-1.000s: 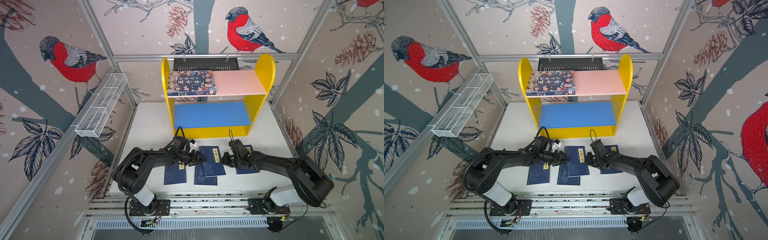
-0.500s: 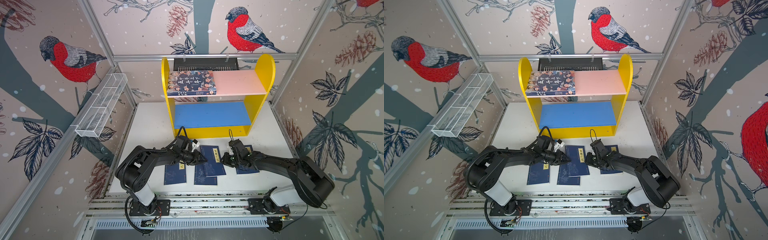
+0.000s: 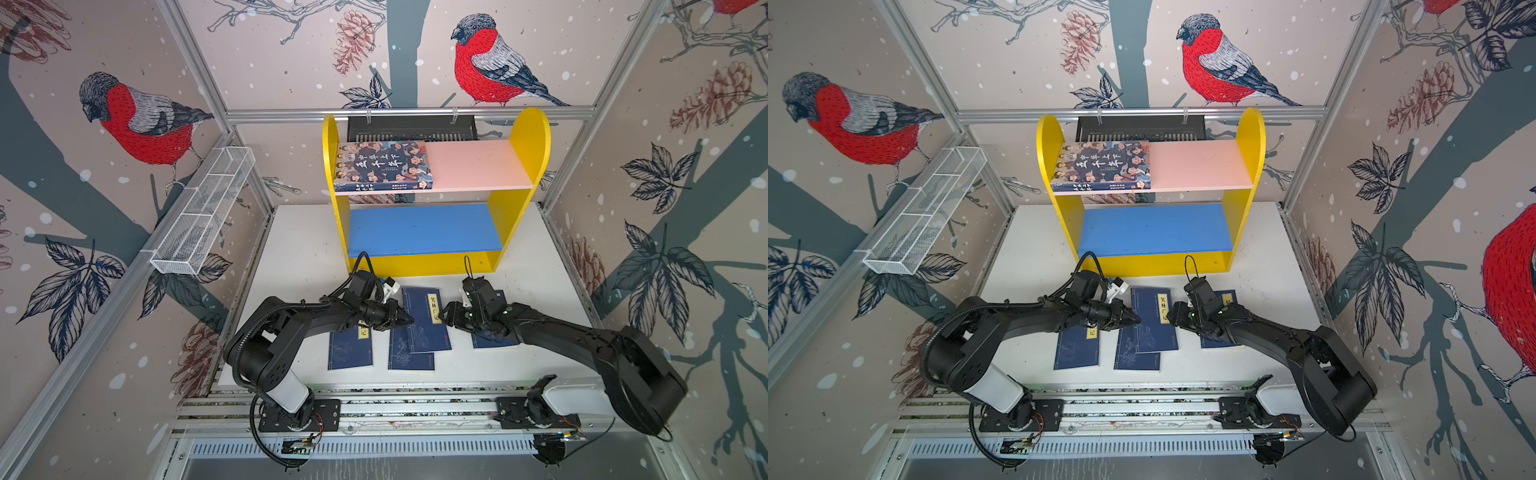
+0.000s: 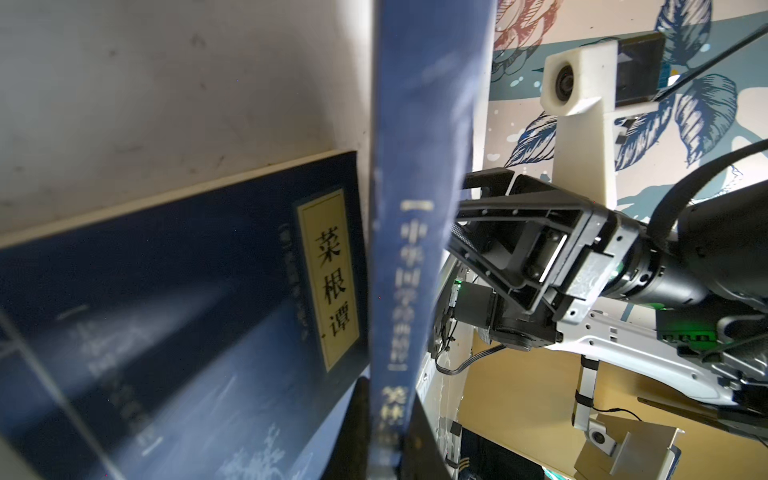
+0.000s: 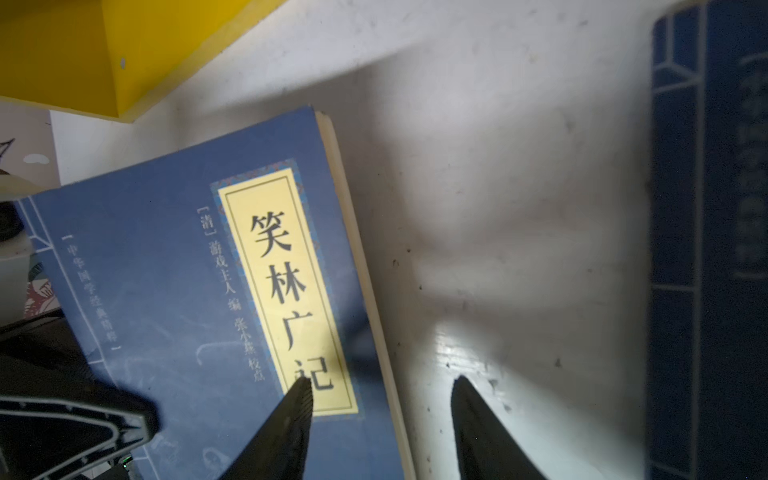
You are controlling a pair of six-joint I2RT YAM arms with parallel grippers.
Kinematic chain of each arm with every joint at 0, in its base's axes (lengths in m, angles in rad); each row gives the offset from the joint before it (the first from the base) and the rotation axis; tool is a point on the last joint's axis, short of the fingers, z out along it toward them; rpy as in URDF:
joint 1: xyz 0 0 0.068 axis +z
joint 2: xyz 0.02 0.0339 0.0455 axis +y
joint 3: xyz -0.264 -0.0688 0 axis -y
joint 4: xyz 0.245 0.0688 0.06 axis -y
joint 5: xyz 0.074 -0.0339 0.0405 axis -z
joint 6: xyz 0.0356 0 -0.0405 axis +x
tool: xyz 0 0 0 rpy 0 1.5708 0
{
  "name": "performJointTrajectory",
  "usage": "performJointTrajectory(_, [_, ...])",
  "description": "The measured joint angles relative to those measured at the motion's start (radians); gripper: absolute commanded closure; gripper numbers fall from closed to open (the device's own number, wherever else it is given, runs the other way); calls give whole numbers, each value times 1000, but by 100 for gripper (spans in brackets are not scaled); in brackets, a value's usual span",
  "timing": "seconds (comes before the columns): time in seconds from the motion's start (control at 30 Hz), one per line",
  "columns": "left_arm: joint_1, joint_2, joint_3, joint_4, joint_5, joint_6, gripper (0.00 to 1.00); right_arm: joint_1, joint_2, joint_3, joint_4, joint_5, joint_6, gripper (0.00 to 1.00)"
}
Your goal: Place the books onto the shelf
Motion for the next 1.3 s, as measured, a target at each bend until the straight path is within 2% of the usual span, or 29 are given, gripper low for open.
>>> performJointTrajectory(0.3, [14,-206,-11,-59,-11,57,100,-4,-345,-21,-89,69,94,35])
performJointTrajectory(0.43, [75,-270,4,-98,-6,72,100,-1,-475,-29,-90,69,137,34])
performJointTrajectory(0.6, [166,-338,16,-130,3,70,100,17,-566,-29,-66,69,176,32])
performJointTrajectory(0.77, [183,-383,79,-203,30,105,100,64,-568,-13,-1,63,220,32])
performJointTrajectory(0.97, [229,-425,124,-226,45,110,100,175,-530,15,82,86,243,32])
performJointTrajectory(1.17, [320,-455,108,-189,55,23,100,277,-496,13,190,160,265,32])
performJointTrajectory(1.3, [364,-463,69,-98,62,-95,100,343,-445,0,254,209,285,31])
